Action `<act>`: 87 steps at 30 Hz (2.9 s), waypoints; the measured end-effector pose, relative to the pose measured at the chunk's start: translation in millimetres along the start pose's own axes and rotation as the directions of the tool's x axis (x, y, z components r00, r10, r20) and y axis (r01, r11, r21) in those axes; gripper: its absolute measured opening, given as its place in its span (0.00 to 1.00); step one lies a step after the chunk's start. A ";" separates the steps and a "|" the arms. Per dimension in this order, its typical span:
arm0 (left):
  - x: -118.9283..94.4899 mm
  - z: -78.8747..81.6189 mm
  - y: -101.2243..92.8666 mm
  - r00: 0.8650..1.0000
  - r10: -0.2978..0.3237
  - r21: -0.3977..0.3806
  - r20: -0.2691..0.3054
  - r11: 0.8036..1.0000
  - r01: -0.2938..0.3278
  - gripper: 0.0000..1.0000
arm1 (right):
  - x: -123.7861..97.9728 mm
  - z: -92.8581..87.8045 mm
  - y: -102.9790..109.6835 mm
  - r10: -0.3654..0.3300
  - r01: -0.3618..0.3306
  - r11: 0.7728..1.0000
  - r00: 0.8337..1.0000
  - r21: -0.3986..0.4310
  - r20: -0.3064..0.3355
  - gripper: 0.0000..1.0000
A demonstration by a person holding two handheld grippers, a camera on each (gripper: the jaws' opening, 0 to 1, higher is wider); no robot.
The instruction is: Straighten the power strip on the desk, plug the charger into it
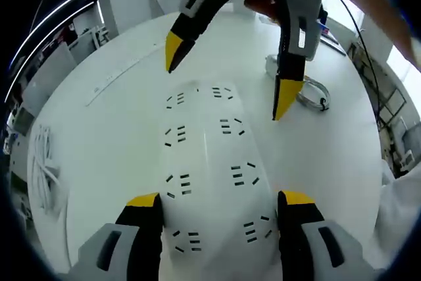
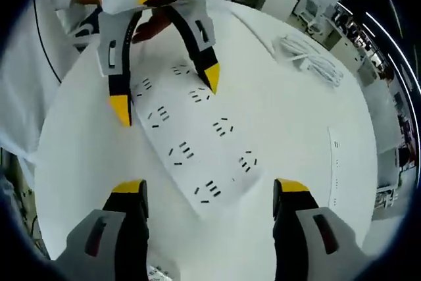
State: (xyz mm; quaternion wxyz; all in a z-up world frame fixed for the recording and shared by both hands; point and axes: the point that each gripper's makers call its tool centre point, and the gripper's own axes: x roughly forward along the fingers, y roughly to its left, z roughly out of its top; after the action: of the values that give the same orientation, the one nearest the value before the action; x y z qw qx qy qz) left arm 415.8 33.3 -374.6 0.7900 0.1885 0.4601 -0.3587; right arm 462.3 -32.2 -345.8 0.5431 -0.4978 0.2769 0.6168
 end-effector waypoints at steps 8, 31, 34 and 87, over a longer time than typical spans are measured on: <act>0.1 -0.4 -1.1 1.000 -0.001 0.000 -0.003 1.000 0.001 0.72 | 14.5 11.5 -6.6 0.045 -0.050 0.991 0.998 -0.122 -0.035 0.74; 0.0 -2.7 -0.6 1.000 -0.003 0.002 0.023 1.000 0.003 0.72 | 34.6 6.9 -18.7 0.140 -0.221 0.903 0.962 -0.369 -0.235 0.64; -0.2 -3.1 -1.0 1.000 -0.004 0.002 0.025 1.000 0.004 0.72 | 37.7 4.5 -17.1 0.159 -0.241 0.898 0.958 -0.367 -0.239 0.63; -2.4 -11.0 4.3 0.990 -0.141 0.231 -0.008 0.963 0.138 0.72 | 32.3 4.7 11.2 0.124 -0.143 0.987 0.969 -0.075 -0.213 0.63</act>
State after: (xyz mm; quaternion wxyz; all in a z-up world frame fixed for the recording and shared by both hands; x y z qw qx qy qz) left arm 411.7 44.1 -378.2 0.7376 0.2445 0.4239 -0.4653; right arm 453.0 -18.2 -376.0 0.4454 -0.5637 0.3369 0.6086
